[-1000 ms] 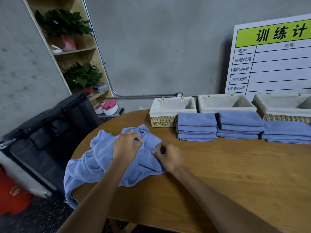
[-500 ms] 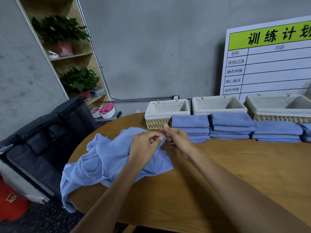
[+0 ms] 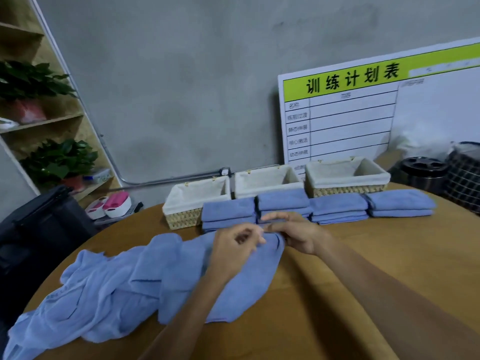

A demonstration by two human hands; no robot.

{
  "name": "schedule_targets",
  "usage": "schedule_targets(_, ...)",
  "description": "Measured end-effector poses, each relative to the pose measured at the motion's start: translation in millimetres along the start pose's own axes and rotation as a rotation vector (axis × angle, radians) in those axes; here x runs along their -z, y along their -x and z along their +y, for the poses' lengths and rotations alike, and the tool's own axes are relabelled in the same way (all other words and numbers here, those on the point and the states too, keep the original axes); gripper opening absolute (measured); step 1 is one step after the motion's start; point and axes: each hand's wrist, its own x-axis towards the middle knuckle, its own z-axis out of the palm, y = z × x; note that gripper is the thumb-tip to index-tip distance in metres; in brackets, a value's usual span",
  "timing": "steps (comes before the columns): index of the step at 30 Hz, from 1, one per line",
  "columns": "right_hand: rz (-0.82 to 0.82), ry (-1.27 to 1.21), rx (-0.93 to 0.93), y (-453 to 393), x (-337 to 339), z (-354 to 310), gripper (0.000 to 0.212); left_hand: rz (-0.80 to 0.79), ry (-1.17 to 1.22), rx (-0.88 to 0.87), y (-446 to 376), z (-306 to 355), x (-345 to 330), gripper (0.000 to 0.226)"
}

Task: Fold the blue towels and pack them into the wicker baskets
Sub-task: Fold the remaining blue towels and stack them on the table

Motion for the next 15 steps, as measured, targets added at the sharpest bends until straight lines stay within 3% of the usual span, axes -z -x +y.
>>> schedule_targets(3, 0.063, -0.012, 0.073, 19, 41, -5, 0.018, 0.086, -0.039, -0.033, -36, 8, -20, 0.013)
schedule_targets(9, 0.158, 0.189, 0.252, 52, 111, -22, 0.014, -0.463, -0.084, -0.055, -76, 16, -76, 0.012)
schedule_targets(15, 0.272, 0.489, 0.365, 74, 149, -27, 0.009, -0.576, -0.030, -0.110, -90, 41, -109, 0.023)
